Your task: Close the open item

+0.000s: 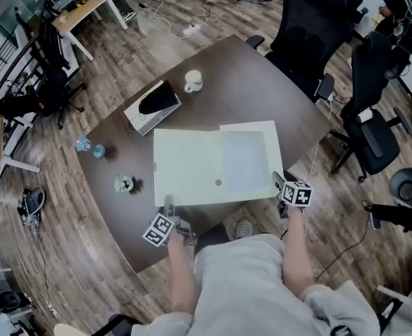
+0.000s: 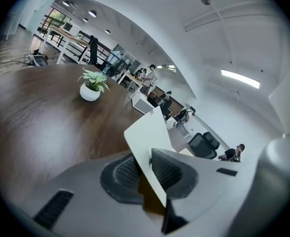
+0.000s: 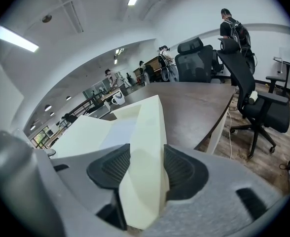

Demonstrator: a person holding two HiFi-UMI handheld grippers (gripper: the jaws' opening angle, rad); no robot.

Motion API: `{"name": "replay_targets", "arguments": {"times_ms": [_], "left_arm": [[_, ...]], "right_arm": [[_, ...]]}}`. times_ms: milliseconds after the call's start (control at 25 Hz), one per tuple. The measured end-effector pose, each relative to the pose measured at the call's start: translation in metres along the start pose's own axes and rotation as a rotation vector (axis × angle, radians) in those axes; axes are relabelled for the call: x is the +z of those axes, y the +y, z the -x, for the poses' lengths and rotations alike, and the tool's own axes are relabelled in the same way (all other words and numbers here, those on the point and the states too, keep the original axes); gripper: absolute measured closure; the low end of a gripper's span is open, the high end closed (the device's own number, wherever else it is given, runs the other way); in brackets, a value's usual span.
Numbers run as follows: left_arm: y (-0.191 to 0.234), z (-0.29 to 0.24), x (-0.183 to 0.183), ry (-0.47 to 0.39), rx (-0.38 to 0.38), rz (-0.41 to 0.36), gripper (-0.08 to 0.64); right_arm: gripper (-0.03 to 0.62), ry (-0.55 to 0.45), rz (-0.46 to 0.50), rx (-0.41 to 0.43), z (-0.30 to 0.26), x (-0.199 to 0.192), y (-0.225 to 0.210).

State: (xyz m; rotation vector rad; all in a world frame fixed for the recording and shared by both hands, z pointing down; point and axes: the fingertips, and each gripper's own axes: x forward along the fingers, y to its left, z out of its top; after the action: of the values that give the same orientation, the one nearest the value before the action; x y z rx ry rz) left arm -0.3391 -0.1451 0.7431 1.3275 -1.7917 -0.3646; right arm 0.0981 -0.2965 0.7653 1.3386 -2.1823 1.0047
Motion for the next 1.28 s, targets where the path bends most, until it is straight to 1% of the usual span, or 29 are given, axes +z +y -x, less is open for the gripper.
{"name": "replay_targets", "arguments": {"times_ms": [160,280,400,640,800,920,1280], "left_arm": [[-0.010,0.002,0.006,-0.040,-0.051,0.018,0.532],[-0.021,0.004,0.011,-0.053,-0.075,-0.003,0.538],[-0.030,0.008,0.016,-0.064,-0.088,-0.022,0.543],[-0.050,0.013,0.021,-0.079,-0.107,-0.098,0.548],[-0.062,0.018,0.032,-0.099,-0.089,-0.176,0.549],[-0.070,0.023,0.037,-0.106,-0.079,-0.220,0.549],[-0.104,0.032,0.044,-0.118,-0.124,-0.318,0.551]], "right_arm": [[0.376,0.014,0.017,0.007,0.002,-0.001,0.002],[0.376,0.016,0.010,0.025,0.001,-0.003,0.005],[0.374,0.026,0.016,0.023,0.004,-0.006,0.006],[0.373,0.037,0.038,0.023,0.004,-0.010,0.008],[0.373,0.039,0.041,0.029,0.005,-0.010,0.011],[0.371,0.045,0.045,0.041,0.004,-0.012,0.014],[0.368,0.050,0.058,0.079,0.007,-0.020,0.025]]}}
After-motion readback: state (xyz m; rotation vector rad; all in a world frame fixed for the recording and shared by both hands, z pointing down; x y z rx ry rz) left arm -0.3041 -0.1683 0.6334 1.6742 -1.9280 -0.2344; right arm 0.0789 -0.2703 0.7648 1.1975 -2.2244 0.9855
